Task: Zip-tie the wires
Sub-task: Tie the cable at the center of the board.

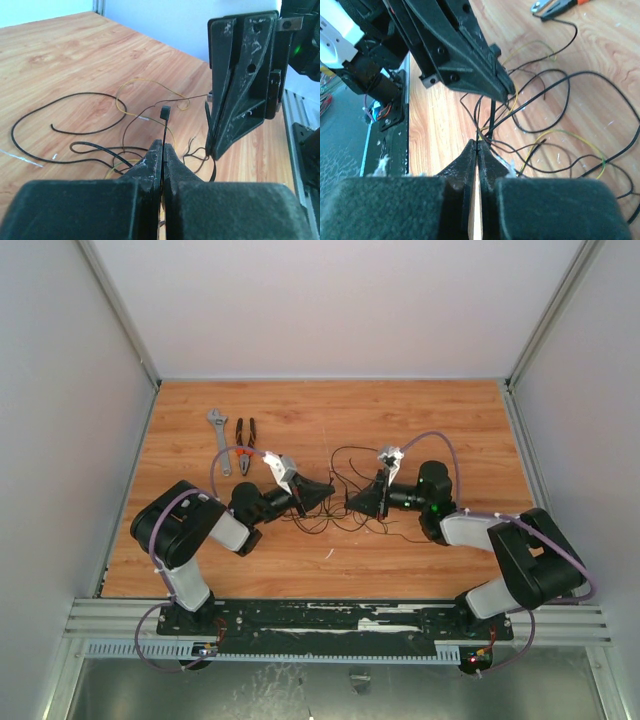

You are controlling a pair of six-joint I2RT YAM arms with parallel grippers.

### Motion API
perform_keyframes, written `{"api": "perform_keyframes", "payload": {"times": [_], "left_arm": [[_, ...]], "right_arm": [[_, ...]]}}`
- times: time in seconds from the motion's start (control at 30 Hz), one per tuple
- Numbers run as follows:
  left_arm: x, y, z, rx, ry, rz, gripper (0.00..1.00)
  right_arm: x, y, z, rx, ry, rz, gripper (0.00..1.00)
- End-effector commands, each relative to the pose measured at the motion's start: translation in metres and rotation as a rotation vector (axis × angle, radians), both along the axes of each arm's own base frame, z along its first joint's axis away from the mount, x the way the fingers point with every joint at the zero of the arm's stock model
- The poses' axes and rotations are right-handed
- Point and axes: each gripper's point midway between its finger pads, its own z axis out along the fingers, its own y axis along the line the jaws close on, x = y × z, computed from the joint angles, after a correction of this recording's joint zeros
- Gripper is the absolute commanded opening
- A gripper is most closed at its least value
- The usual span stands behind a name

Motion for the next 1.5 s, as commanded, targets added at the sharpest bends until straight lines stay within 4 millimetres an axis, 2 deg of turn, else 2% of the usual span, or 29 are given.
{"api": "perform_keyframes", "payload": {"times": [0.0, 0.13, 0.43, 0.63, 1.0, 1.47], "left_arm": [[-0.006, 0.007, 0.081, -0.141, -0.406, 0.017, 0.00], [-0.010, 0.006, 0.081, -0.099, -0.497, 0.012, 0.00], [-0.021, -0.001, 0.085, -0.050, -0.648, -0.021, 0.00], [-0.028, 0.002, 0.097, -0.037, -0.753, 0.002, 0.00], [-0.024, 0.004, 0.099, 0.017, -0.882, 0.048, 0.00], [-0.019, 0.002, 0.095, 0.024, -0.871, 0.054, 0.00]], "right_arm": [[-0.015, 0.002, -0.010, -0.036, 0.041, 0.069, 0.00], [-0.026, 0.006, -0.005, -0.021, 0.059, 0.109, 0.00], [-0.030, 0.009, 0.003, -0.042, 0.085, 0.172, 0.00], [-0.031, 0.010, 0.005, -0.047, 0.107, 0.202, 0.00], [-0.027, 0.014, 0.019, -0.059, 0.081, 0.245, 0.00], [-0.017, 0.019, 0.020, -0.056, 0.074, 0.240, 0.00]]}}
